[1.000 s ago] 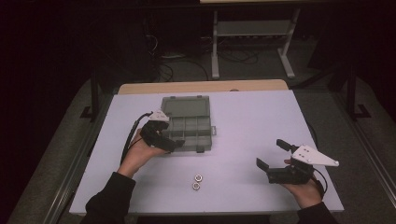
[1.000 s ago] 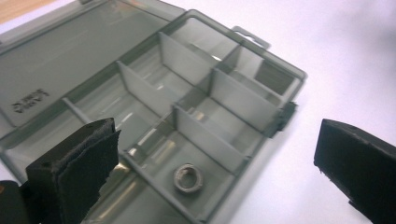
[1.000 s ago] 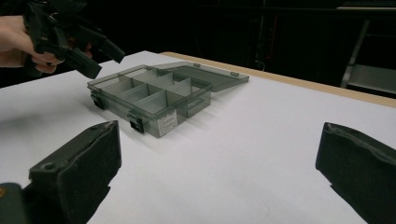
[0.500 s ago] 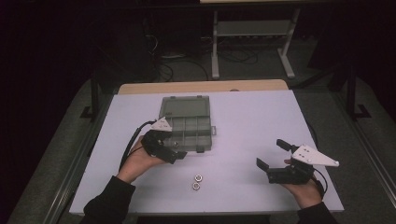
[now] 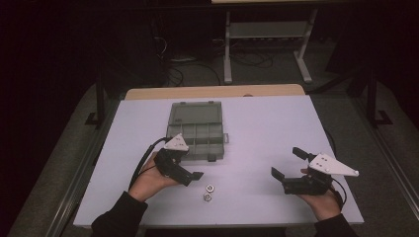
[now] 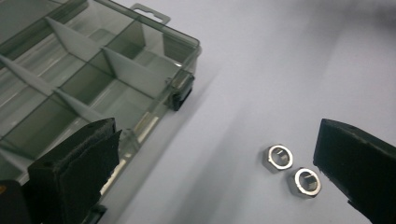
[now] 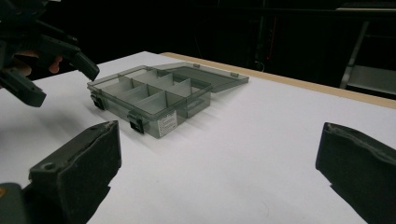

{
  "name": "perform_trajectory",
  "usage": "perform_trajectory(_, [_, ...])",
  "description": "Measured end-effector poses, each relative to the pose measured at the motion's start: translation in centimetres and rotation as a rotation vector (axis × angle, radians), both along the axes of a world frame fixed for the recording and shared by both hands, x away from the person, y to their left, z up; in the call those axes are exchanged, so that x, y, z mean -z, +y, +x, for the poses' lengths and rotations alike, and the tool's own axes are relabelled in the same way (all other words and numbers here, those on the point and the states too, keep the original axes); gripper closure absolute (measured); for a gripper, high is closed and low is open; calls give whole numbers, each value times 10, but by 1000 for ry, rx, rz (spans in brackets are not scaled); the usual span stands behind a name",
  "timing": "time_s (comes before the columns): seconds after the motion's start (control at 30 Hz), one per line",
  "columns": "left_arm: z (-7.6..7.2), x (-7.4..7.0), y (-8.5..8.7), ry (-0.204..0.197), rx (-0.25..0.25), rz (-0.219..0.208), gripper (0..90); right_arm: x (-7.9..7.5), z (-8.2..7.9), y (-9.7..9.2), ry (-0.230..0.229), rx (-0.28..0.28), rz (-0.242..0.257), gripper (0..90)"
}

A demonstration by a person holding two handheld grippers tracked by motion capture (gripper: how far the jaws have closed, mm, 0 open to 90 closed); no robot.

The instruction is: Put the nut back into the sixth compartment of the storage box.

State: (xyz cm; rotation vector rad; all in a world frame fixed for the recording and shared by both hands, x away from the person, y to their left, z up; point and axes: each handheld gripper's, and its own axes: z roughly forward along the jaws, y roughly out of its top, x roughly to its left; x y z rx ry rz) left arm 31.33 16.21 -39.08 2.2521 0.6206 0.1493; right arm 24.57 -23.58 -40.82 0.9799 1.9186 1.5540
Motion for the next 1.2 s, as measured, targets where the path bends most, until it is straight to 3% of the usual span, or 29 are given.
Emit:
perform_trajectory(0.5, [-11, 15, -19, 31, 56, 9, 17, 0, 0, 0, 0, 0, 0, 0])
perform_trajectory(1.2, [-15, 32, -32, 72, 136, 10, 423, 0, 0, 0, -1, -4, -7, 0])
